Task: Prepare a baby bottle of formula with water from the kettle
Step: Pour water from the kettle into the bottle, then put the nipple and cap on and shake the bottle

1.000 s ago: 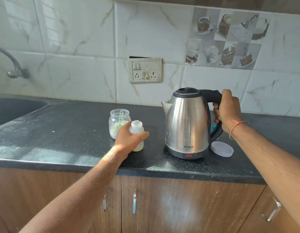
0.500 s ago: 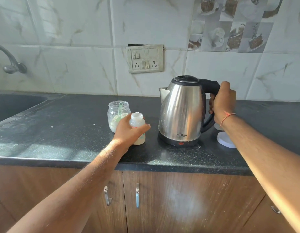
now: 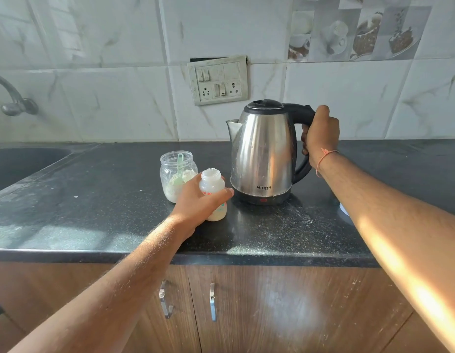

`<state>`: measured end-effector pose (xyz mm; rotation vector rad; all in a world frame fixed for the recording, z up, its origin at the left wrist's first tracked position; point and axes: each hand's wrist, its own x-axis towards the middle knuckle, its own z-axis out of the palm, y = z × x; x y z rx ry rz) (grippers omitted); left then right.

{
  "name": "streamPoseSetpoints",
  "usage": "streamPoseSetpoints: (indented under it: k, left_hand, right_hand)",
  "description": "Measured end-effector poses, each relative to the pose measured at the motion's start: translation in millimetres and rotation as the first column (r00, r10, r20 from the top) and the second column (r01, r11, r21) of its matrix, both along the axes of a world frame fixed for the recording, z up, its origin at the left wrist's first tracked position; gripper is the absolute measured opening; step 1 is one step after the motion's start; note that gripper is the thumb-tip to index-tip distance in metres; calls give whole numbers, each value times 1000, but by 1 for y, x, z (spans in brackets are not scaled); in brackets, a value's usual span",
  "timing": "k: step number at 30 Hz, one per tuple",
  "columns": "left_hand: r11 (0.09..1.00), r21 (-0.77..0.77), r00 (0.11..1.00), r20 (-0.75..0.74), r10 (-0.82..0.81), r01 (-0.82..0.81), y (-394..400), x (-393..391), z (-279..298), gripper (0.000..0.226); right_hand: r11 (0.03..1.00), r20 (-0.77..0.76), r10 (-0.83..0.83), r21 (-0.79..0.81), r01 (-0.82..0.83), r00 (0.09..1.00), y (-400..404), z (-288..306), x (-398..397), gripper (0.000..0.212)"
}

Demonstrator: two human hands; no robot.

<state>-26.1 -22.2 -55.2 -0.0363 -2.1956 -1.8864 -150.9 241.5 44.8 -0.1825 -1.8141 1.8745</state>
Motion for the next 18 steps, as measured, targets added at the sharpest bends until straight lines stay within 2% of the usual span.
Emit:
streamPoseSetpoints:
  k: [5,10,12,14,16,18]
  left_hand:
    - [986,-159,999,-3,-48,47,4,-1,-2,23]
    - [974,-217,998,-6,-70,67,7,5,4,21]
    - [971,-229,997,-8,-71,68,7,7,6,23]
    - [970,-233,997,-7,-75,72,5,7,5,24]
    - [965,-250,996,-5,-86,82,4,7,4,25]
    - [949,-294,994,9,-113,111,2,5,2,26]
  right_hand:
    - [1000,4,28,2,-28,1000,-3,-1,-9,43]
    - [996,-8,67,51,-67,998,2,-2,-5,53]
    - [982,13,59,180,-61,998,7,1,0,67]
    - [922,50,36,383,-52,998,16,6,7,76]
    - [842,37,-13,539,-9,999,32,7,15,64]
    - [810,-69,-38,583,71,997,55,-1,23,49]
